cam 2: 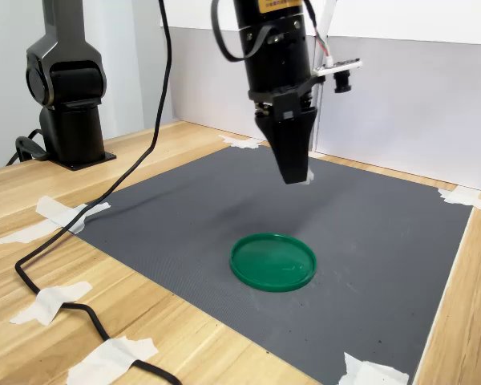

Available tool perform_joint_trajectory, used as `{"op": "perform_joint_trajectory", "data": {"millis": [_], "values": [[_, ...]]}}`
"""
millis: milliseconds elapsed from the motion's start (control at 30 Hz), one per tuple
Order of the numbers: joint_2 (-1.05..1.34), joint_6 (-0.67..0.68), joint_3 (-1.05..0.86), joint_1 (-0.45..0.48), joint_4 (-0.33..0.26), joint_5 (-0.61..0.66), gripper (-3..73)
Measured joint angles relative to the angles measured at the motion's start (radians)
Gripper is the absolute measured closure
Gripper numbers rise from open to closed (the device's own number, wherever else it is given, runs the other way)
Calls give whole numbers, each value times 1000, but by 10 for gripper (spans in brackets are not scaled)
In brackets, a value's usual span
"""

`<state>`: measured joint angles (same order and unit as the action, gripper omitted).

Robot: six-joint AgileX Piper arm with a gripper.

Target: Grasp a white terminal and put it on the green lid.

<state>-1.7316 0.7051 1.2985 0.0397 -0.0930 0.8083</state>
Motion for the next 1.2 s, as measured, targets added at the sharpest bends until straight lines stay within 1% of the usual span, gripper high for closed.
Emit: {"op": "perform_joint_trajectory", "data": {"millis": [233,433,667,900,1200], "values": [[1,8,-13,69,19,-39,424],[-8,62,-14,123,26,-59,424],[-87,122,-14,129,29,-94,424],[-119,193,-14,129,12,-135,424],[-145,278,-14,129,-33,-138,424]]}}
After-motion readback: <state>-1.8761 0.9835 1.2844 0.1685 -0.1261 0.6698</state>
